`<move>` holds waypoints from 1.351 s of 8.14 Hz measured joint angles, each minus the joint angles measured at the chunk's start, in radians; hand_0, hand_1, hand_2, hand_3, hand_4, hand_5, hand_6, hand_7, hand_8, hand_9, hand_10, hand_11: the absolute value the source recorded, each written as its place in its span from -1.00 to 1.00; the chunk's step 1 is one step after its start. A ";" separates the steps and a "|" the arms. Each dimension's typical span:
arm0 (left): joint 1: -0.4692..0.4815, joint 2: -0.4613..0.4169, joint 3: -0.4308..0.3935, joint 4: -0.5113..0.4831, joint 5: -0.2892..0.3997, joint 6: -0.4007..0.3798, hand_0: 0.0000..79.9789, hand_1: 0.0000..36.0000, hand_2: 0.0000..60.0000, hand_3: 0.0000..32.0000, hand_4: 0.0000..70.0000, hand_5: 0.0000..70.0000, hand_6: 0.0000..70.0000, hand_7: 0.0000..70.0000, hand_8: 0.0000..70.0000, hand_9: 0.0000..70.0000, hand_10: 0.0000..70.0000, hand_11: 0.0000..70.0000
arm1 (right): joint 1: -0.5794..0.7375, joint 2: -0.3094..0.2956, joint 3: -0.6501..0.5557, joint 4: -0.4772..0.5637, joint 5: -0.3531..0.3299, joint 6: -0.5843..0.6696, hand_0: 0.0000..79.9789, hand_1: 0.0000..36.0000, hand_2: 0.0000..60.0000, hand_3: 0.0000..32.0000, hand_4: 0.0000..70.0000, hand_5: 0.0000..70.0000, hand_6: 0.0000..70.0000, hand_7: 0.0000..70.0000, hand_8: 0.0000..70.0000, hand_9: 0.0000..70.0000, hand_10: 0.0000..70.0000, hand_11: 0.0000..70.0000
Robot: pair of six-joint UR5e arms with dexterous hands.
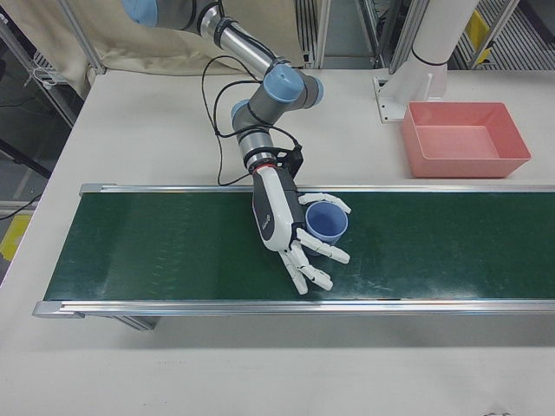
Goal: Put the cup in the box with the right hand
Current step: 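Close the right hand fingers around the blue cup and lift it, then carry the blue cup with the right hand over the pink box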
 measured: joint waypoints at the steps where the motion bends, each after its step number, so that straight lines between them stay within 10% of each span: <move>1: 0.000 0.000 0.000 0.000 0.000 0.000 -1.00 -1.00 -1.00 -1.00 -1.00 -1.00 -1.00 -1.00 -1.00 -1.00 -1.00 -1.00 | 0.000 -0.001 0.001 -0.001 0.002 0.002 0.19 0.31 1.00 -1.00 -0.01 -0.66 -0.39 1.00 0.51 1.00 -0.51 -0.27; 3: 0.000 0.000 0.000 0.000 0.000 0.000 -1.00 -1.00 -1.00 -1.00 -1.00 -1.00 -1.00 -1.00 -1.00 -1.00 -1.00 -1.00 | 0.003 -0.001 0.006 0.000 0.006 0.007 0.14 0.22 1.00 -1.00 -0.46 -0.57 -0.30 1.00 0.81 1.00 -0.29 0.06; 5: 0.000 0.000 0.000 0.000 0.000 0.000 -1.00 -1.00 -1.00 -1.00 -1.00 -1.00 -1.00 -1.00 -1.00 -1.00 -1.00 -1.00 | 0.008 0.001 0.057 0.002 0.028 0.016 0.13 0.35 1.00 -1.00 -0.70 -0.60 -0.38 0.92 0.61 1.00 -0.26 0.11; 11: 0.000 -0.001 -0.001 0.000 0.000 0.000 -1.00 -1.00 -1.00 -1.00 -1.00 -1.00 -1.00 -1.00 -1.00 -1.00 -1.00 -1.00 | -0.056 0.044 0.242 0.002 0.048 -0.072 0.16 0.37 1.00 -1.00 -0.47 -0.62 -0.38 0.96 0.57 1.00 -0.27 0.09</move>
